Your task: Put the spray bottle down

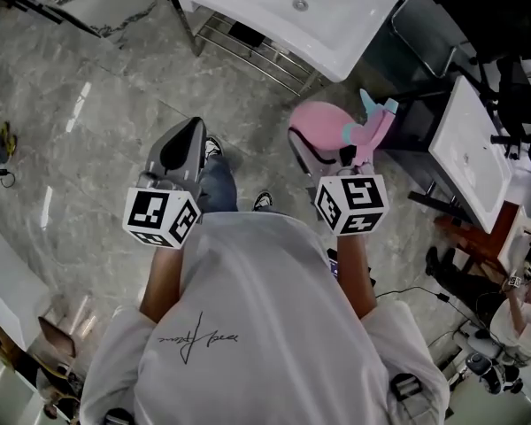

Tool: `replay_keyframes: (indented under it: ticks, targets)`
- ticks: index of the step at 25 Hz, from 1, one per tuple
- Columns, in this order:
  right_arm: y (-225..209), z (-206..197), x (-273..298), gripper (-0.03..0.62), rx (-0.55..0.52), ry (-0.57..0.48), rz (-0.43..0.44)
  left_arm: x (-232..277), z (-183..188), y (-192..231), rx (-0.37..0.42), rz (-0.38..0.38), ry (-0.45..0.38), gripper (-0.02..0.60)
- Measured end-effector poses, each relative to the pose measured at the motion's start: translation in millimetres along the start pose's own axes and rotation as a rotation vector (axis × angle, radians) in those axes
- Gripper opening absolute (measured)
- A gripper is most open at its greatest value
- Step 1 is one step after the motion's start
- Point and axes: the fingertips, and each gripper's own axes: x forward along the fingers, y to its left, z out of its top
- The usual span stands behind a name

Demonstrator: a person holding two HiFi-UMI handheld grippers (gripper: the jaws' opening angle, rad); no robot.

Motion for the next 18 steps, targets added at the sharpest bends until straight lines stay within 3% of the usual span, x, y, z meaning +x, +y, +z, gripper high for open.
replay_keyframes:
  ticks: [18]
  targets:
    - [39.1,77.1,107.5,0.399,-0.028,-0.035,-0.057,42.4,59.5,102.6,0.024,-0.077,0.0,0.028]
